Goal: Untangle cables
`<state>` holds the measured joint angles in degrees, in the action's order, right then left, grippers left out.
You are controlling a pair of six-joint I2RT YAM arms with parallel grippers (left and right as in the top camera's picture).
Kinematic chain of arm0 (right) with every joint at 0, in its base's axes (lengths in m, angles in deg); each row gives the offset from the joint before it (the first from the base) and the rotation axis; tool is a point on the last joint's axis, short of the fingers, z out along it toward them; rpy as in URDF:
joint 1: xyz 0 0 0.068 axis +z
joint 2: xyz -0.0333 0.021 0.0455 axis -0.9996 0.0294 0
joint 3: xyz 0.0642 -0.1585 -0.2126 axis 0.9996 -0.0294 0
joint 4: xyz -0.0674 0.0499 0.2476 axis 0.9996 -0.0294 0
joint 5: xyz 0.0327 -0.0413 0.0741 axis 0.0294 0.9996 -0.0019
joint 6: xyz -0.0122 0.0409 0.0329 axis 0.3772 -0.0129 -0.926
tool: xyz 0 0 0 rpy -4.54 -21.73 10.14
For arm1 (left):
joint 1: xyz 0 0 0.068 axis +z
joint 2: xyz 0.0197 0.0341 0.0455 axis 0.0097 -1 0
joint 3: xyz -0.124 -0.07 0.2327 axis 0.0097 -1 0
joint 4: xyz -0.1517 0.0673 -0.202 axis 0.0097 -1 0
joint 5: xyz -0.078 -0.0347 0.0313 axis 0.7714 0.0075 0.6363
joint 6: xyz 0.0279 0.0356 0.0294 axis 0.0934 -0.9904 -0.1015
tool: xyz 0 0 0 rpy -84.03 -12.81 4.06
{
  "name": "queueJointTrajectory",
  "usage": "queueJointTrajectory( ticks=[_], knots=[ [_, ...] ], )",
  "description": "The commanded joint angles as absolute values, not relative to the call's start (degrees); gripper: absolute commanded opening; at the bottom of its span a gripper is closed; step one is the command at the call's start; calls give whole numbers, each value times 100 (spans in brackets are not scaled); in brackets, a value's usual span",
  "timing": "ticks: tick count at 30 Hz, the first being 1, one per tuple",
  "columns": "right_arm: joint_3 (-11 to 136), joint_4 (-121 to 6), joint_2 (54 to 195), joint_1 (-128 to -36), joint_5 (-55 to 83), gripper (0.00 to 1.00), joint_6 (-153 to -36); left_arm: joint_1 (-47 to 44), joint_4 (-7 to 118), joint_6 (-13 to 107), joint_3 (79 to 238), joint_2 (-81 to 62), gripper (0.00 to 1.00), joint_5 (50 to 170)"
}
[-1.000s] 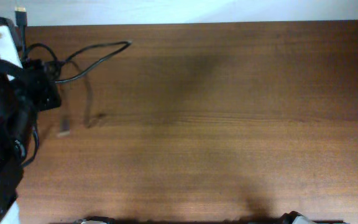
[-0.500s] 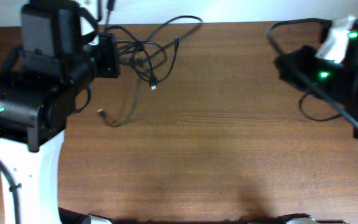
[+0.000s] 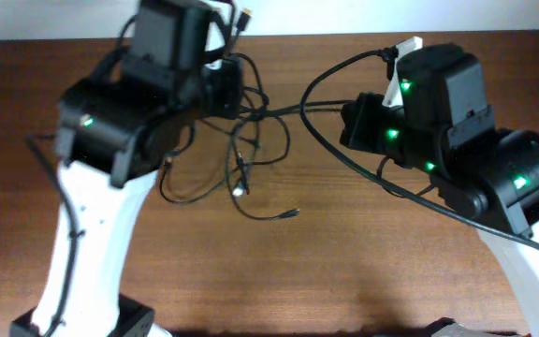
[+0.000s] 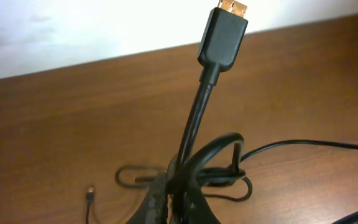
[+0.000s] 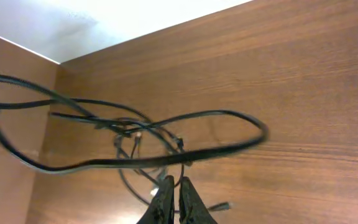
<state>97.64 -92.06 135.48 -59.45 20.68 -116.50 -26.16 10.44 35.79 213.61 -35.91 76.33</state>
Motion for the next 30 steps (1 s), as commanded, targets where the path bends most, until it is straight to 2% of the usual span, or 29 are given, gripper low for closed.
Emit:
queueJointTrajectory(
  ticks=[1,3,4,6,8,10,12,13,15,17,21,25,30],
  knots=[
    [9817,-9191,13544,-5908,2312,4,-11680,-2634,1127,3666,21398,-3692,0,7644],
    [9817,-9191,13544,-5908,2312,4,-11680,-2634,1149,3669,21398,-3696,0,7644],
    [9817,-9191,13544,-5908,2301,11,-11683,-2634,1159,3669,21398,-3694,0,7644],
    [9817,-9193,13544,-5906,2227,51,-11580,-2634,1170,3666,21398,-3694,0,7644],
    [9817,-9125,13568,-5906,1910,56,-10225,-2634,1168,3647,21398,-3694,0,7644],
    [9817,-9309,13614,-5908,1665,70,-8360,-2634,1162,3623,21398,-3694,0,7646],
    [9817,-9691,13717,-5911,1731,68,-6570,-2634,1164,3625,21398,-3694,0,7651],
    [9817,-9730,13776,-5915,1825,64,-6107,-2634,1164,3625,21398,-3694,0,7657],
    [9817,-9674,13926,-5913,1831,50,-5257,-2634,1166,3625,21398,-3694,0,7668],
    [9817,-9639,14097,-5915,1836,49,-4774,-2634,1164,3625,21398,-3694,0,7670],
    [9817,-9630,14519,-5913,1840,49,-4013,-2645,1116,3623,21398,-3694,0,7780],
    [9823,-9062,14739,-5935,2081,50,-4100,-2645,1011,3511,21398,-3694,0,7773],
    [10269,-9424,14569,-5751,2568,50,-4098,-2645,910,3500,21398,-3694,0,7780]
  ],
)
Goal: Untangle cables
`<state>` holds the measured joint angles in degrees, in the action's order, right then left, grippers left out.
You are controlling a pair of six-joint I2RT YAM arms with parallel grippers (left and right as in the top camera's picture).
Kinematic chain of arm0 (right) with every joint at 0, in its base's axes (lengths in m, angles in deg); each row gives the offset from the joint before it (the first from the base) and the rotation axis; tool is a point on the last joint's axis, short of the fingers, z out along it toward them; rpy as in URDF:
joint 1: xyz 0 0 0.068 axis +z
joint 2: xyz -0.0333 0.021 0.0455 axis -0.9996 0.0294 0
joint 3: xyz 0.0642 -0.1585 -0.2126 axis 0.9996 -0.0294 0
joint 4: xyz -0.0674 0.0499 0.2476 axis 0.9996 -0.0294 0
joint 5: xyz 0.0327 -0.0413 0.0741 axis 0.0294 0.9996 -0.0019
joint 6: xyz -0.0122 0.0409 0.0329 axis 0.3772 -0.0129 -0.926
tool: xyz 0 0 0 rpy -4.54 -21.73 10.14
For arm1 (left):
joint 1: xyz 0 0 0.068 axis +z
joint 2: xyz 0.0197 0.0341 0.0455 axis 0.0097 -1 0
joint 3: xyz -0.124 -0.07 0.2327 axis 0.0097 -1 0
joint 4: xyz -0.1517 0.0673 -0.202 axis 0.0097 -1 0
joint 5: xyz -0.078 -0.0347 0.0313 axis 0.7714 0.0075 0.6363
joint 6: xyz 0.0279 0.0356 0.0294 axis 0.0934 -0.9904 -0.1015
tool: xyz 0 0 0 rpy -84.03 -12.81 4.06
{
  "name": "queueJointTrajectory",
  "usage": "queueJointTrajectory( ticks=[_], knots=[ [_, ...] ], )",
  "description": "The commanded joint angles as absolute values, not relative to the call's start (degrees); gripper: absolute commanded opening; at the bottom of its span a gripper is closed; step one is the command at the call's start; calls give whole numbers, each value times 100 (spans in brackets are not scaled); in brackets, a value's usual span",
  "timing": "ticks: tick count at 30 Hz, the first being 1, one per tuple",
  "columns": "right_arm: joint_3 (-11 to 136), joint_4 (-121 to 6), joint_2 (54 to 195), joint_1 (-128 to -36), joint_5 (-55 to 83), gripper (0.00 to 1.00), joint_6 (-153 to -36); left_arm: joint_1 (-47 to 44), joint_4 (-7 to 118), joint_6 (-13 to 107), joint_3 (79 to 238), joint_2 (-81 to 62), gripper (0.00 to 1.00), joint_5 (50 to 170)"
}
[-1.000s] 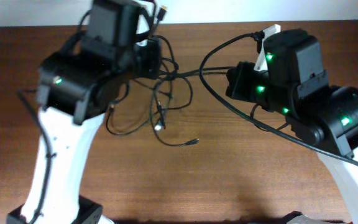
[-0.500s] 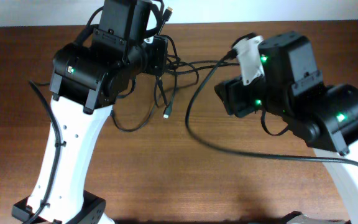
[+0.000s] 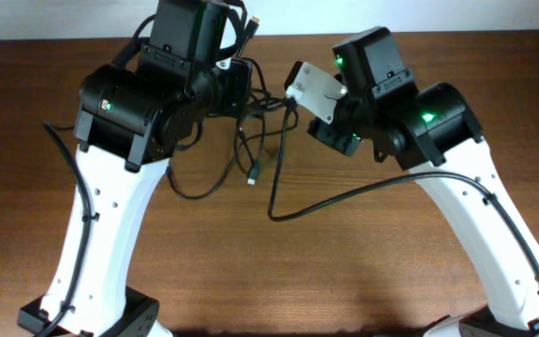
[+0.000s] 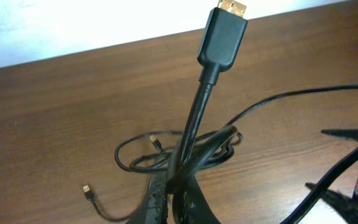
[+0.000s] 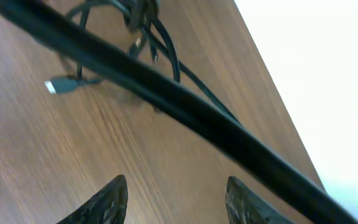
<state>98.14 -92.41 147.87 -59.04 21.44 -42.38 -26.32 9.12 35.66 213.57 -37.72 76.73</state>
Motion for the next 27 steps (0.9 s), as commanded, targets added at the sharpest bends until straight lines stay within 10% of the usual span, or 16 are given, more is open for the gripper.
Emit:
queueJointTrajectory(
  ticks=[1,23,24,25,27],
  knots=[
    [10409,-9597,14516,-5744,2566,51,-4100,-2645,912,3500,21398,-3694,0,7780],
    [10861,-9962,15548,-5720,2050,50,-3917,-2645,923,3498,21398,-3694,0,7780],
    [10861,-9955,15618,-5720,2054,39,-3917,-2645,923,3498,21398,-3694,0,7780],
    [10861,-9918,15662,-5720,2092,4,-3926,-2645,928,3498,21398,-3694,0,7775],
    [10864,-9875,15660,-5720,2089,4,-4105,-2645,930,3498,21398,-3694,0,7775]
  ],
)
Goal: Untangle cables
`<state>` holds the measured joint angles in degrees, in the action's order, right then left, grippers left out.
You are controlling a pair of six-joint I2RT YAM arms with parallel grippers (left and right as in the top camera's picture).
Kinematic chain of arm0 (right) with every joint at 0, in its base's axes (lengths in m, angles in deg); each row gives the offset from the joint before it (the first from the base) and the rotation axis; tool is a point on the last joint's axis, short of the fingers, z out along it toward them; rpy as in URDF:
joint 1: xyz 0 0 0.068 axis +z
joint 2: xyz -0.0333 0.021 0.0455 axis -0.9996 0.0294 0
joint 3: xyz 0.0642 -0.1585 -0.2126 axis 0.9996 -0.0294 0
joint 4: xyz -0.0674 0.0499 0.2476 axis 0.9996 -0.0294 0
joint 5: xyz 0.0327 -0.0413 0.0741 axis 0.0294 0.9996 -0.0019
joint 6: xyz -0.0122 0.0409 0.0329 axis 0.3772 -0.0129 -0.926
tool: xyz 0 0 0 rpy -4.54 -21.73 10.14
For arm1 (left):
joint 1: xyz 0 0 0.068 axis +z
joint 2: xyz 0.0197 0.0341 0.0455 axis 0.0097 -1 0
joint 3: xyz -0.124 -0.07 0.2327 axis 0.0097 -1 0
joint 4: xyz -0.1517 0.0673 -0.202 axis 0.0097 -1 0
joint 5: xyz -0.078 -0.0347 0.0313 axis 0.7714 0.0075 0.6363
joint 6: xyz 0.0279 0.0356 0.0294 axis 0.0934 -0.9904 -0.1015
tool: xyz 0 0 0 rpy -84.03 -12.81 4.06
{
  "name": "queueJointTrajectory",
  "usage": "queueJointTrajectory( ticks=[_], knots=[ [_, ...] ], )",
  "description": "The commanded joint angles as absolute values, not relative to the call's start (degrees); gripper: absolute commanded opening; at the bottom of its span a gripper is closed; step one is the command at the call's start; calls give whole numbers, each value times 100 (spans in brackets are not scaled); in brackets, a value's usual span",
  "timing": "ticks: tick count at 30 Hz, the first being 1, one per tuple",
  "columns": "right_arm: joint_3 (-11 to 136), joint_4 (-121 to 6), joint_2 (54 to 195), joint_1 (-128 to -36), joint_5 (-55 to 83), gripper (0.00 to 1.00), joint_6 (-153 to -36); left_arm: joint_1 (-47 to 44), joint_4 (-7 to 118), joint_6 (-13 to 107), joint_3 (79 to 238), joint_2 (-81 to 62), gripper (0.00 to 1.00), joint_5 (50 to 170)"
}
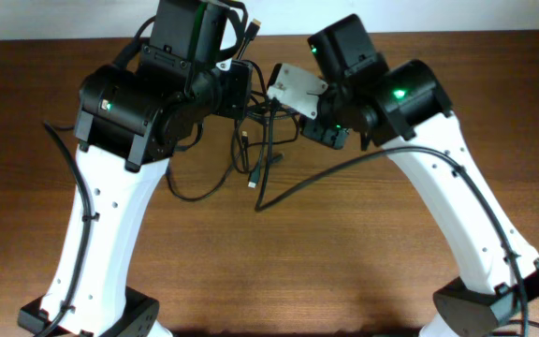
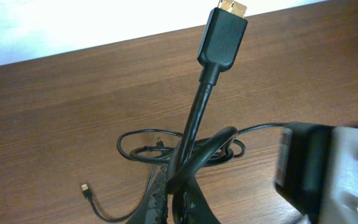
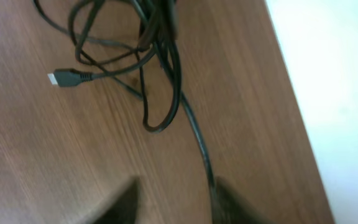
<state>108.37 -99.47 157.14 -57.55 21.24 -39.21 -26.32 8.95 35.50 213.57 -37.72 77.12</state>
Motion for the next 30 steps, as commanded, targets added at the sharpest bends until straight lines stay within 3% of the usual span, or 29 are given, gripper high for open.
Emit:
queueJointTrajectory(
  ticks=[1,7,9,10,12,30],
  knots=[
    [10868,-9827,15627,-5720,2096,4,-4208,-2645,930,3498,21398,-3694,0,7775],
    [10870,-9599,15109,-5725,2214,4,-4551,-2645,932,3498,21398,-3694,0,7764],
    [10870,-9492,14903,-5725,2369,4,-4771,-2638,932,3496,21398,-3696,9,7703],
    [10868,-9429,14742,-5725,2443,4,-4951,-2638,932,3498,21398,-3696,25,7686],
    [10868,-9389,14516,-5725,2439,4,-4986,-2638,934,3496,21398,-3696,99,7686],
    [10750,-9097,14357,-5786,2426,4,-5779,-2640,526,3500,21366,-4225,99,6929]
  ],
)
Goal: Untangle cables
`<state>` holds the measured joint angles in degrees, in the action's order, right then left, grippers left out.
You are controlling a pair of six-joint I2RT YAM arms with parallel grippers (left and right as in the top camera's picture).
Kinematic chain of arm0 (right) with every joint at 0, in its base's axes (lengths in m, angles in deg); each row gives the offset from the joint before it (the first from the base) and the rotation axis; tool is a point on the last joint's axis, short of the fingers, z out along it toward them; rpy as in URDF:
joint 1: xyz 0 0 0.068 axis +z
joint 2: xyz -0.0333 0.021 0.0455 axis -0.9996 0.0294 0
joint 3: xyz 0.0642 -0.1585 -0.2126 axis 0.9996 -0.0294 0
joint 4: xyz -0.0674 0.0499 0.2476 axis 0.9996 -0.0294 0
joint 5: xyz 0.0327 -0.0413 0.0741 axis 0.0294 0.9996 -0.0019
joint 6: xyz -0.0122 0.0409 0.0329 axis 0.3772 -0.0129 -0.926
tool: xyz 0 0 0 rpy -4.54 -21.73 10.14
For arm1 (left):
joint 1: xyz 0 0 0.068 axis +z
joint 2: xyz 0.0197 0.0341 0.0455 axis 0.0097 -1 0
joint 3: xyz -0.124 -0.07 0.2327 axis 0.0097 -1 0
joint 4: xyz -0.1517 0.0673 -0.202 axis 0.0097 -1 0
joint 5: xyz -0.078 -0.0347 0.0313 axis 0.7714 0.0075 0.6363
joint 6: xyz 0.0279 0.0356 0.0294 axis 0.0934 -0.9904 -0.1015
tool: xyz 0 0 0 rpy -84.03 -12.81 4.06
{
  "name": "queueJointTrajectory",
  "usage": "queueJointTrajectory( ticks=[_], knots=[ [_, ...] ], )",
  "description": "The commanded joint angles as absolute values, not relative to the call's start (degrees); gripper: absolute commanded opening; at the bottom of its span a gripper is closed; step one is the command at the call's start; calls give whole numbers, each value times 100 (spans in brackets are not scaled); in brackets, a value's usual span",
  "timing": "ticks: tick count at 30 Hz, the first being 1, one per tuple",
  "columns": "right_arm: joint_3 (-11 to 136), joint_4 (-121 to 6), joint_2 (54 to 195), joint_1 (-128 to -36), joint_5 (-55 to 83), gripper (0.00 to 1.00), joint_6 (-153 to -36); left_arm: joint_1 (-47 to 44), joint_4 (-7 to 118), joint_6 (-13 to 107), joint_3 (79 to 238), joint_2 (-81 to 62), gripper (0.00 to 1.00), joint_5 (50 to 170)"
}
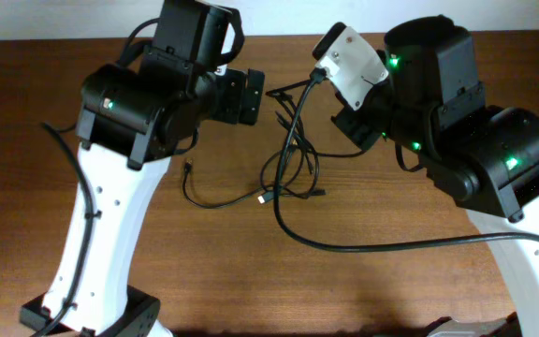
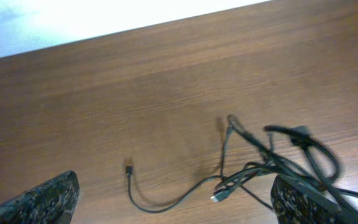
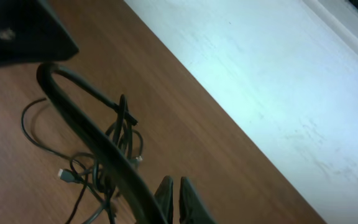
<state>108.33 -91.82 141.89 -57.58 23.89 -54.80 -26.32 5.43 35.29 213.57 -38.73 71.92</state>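
A knot of thin black cables [image 1: 293, 170] lies on the brown table [image 1: 438, 300]; in the left wrist view the knot [image 2: 272, 163] sits low right. A thick black cable [image 1: 382, 249] rises from the table in an arch to my right gripper [image 1: 321, 77]. In its own view the right gripper [image 3: 173, 200] has its fingers together, with the thick cable [image 3: 98, 144] running down along their left side. My left gripper [image 2: 173, 202] is wide open above the table, nothing between its fingers [image 2: 42, 199]. A thin lead ends in a small plug [image 2: 128, 168].
A white-tipped plug [image 1: 263, 198] sticks out of the knot toward the front. The table's far edge meets a white wall [image 3: 278, 81]. Both arm bases stand at the near edge, and the left arm's body [image 1: 148, 103] hangs over the table's left half.
My left gripper was shut on the thick cable just below its gold-tipped plug; now it is open and the plug is gone from its view. My right gripper, open then, is shut and farther right.
Both grippers started shut, the left on the thick cable below its plug, the right on a cable pulled out to the right. Then the right was open close to the left gripper, later over the knot. Now the left is open and the right holds the thick cable.
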Motion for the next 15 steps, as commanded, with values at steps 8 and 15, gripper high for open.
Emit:
queueJointTrajectory(
  ticks=[8,15],
  knots=[
    [11041,-8965,14665,-6376,2551,4,-6522,-2627,547,3498,21366,-4319,99,6910],
    [12778,-9280,13898,-6706,2548,4,-8116,-2629,628,3498,21366,-4328,99,6914]
  ],
)
